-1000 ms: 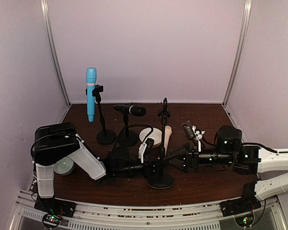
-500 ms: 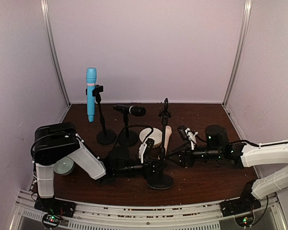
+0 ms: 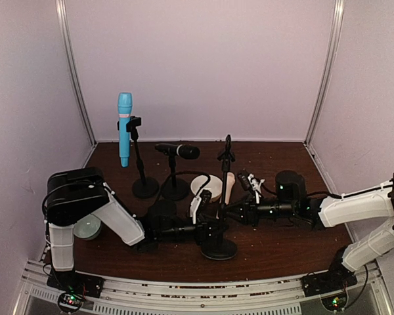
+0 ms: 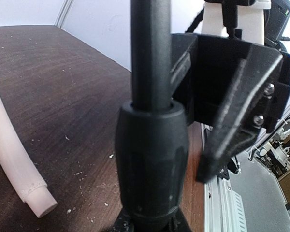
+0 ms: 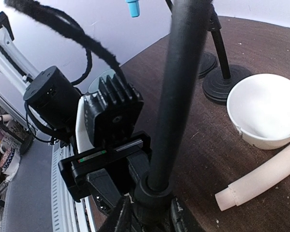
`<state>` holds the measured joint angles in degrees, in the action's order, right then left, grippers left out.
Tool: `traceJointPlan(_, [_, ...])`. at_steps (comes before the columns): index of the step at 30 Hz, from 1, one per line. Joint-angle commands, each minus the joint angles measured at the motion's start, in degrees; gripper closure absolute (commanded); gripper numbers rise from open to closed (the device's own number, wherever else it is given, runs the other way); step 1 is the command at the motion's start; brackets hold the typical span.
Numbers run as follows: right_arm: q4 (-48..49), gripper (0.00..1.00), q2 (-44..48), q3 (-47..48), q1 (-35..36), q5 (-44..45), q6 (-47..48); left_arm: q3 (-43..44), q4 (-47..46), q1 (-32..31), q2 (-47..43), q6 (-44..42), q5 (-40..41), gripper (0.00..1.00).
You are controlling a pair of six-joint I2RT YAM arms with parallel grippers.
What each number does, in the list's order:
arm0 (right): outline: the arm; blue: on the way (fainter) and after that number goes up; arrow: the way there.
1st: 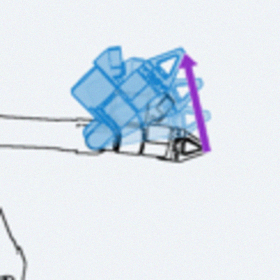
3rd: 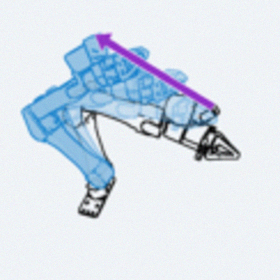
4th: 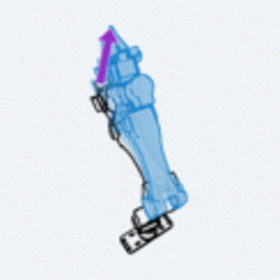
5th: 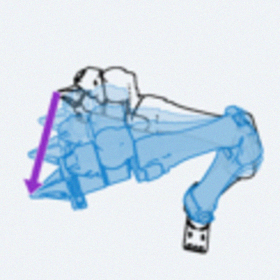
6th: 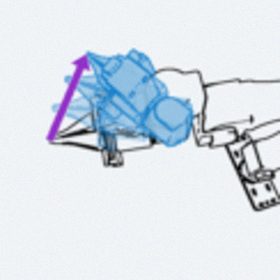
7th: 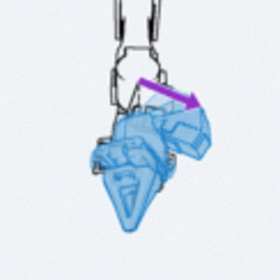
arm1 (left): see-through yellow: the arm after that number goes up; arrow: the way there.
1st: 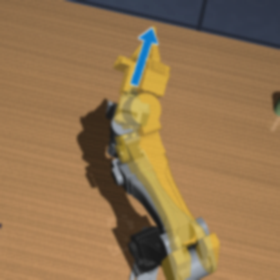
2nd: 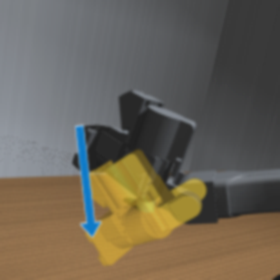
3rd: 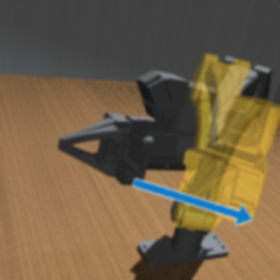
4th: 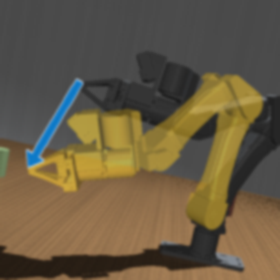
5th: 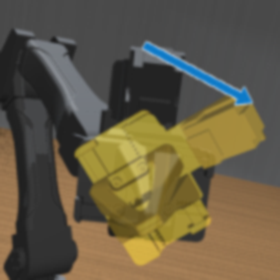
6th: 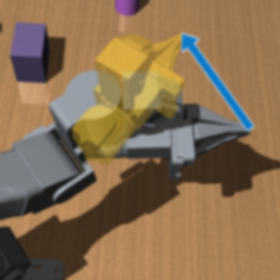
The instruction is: Attach the microphones to the stand
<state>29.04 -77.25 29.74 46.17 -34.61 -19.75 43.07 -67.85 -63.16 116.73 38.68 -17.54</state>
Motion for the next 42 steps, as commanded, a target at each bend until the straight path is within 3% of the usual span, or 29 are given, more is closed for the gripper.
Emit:
traceJointPlan(1, [3.8,0.76,0.5,1.5,1.4,1.5,-2.1,1.5,0.1,0.2,-1.1,-0.9,-0.9,1.0])
traceJointPlan(5, [-2.0,0.86,0.9,3.8,5.6,8.4,-2.8,1.9,1.8,0.1,-1.7,-1.5,0.5,1.0])
traceJointPlan(8, [-10.2,0.98,1.2,7.0,10.9,23.5,-7.9,1.8,3.6,-0.2,-2.8,-2.3,2.8,1.0])
traceJointPlan(12, [-16.1,1.0,0.0,10.8,18.1,33.8,-12.5,1.9,6.4,-0.8,-4.5,-4.7,5.2,1.0])
traceJointPlan(18, [-19.8,0.9,8.9,8.4,15.9,31.6,-8.7,0.8,6.3,-0.9,-5.5,-5.5,5.0,1.0])
traceJointPlan(21, [-18.0,0.72,14.2,4.2,13.0,27.5,-4.6,0.0,5.5,-0.9,-5.4,-5.7,4.5,1.0])
traceJointPlan(25, [-18.8,0.45,14.4,2.9,9.6,18.9,-0.5,-0.6,2.9,-0.9,-5.0,-6.1,2.1,1.0])
traceJointPlan(27, [-17.4,0.41,12.6,2.5,8.2,15.2,0.5,-0.8,0.7,-0.9,-4.7,-6.3,0.2,1.0])
traceJointPlan(34, [-1.6,0.43,4.9,-0.2,4.5,3.7,1.1,-0.5,-2.8,-0.8,-4.0,-6.8,-5.4,1.0])
traceJointPlan(42, [6.7,0.66,-2.1,0.6,4.5,-0.3,-1.3,-0.7,-1.8,-0.8,-4.0,-6.5,-5.7,1.0])
